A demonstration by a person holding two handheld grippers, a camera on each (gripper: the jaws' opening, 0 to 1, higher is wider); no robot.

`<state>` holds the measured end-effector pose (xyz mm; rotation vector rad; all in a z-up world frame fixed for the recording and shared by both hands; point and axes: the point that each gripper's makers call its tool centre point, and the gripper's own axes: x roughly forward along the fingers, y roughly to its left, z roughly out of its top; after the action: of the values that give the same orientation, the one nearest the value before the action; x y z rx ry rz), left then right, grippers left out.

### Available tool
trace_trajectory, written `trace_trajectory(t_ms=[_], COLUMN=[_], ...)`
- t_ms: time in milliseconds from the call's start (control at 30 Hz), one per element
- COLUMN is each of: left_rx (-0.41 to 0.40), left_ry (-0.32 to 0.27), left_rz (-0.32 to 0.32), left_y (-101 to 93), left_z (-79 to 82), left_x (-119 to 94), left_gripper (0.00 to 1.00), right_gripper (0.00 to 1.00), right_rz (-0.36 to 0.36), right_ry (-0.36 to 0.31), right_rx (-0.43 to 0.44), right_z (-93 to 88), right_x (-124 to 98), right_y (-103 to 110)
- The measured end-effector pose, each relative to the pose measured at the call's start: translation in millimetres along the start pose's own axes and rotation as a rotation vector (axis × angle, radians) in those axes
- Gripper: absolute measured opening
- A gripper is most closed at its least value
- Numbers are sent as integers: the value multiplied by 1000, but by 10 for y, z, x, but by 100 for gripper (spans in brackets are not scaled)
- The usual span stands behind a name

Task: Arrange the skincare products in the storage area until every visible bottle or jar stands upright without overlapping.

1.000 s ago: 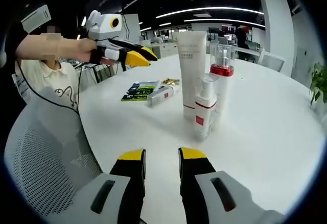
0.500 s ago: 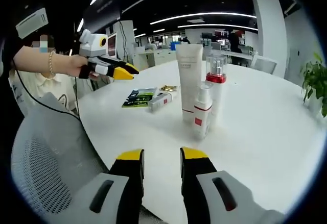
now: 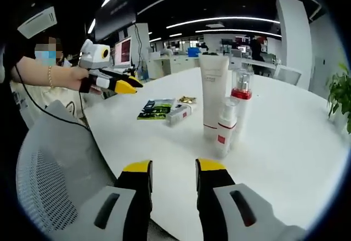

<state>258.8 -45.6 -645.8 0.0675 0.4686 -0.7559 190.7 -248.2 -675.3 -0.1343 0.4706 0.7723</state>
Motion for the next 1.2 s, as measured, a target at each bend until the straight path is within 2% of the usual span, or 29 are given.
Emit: trace_trajectory(t_ms=[133,267,467,667,767,833,933,1167,1200], left_rx=[-21,-47,-65,-81,-105,-98,-110,-76,-67], left_ry=[18,65,104,136,193,203,251,268,270], left_rz=[36,89,137,152,151,144,130,108,106], left_y=[18,24,103,146,175,162,163,140,194], left_z=[-110,-234,-336,-367,-429,-416,-453,-336,-300], left_x=[-61,-67,7,140,220,260,353,637,723], left_gripper=[33,35,38,43,44,45,48,47,47], right_gripper=[31,32,32,33,33,33,33,33,33], right_rz=[4,16,9,-20,-33,-42,-56,-94,-99], right_ry=[0,6,17,10,15,19,21,28,29], right_rx=[2,-8,-16,17,31,45,62,98,100], right_z=[39,61,22,-3,-51,-89,-116,-240,-251], right_x=[17,8,-38,-84,-107,-119,-148,-213,-224], right_y=[19,56,-44,-149,-172,-183,-195,-263,-268])
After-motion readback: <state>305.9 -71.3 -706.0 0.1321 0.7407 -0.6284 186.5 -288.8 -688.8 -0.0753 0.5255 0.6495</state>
